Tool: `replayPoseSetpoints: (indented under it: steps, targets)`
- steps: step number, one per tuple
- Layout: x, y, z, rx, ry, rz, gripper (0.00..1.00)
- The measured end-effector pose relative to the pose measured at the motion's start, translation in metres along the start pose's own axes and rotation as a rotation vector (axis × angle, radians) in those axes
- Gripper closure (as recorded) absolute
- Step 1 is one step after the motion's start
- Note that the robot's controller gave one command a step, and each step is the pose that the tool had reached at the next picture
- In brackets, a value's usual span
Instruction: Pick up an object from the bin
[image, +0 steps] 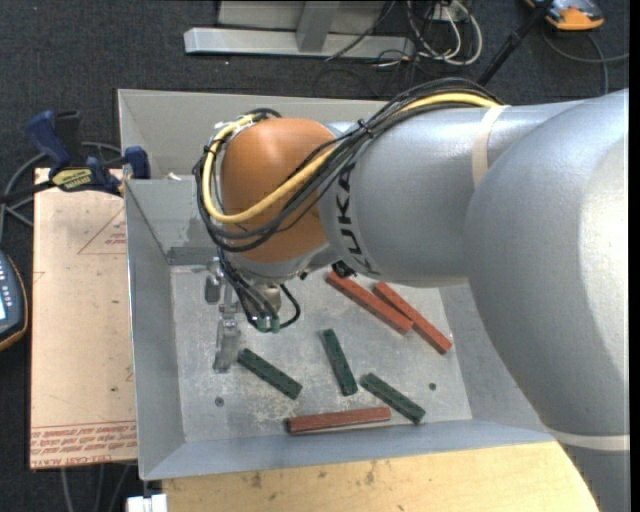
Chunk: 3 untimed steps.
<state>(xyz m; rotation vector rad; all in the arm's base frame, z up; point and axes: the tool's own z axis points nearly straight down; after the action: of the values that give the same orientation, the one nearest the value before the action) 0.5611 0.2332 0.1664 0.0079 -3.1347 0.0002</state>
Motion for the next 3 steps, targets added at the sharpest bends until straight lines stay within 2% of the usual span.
replayPoseSetpoints:
  steps: [1,2,3]
  targets:
    - [0.042,-0.056,0.099,0.003,0.002,-0.083,0.00]
    - [0.023,-0.124,0.096,0.001,-0.008,0.045,0.00]
    - [0.023,-0.120,0.096,-0.002,-0.008,0.040,1.00]
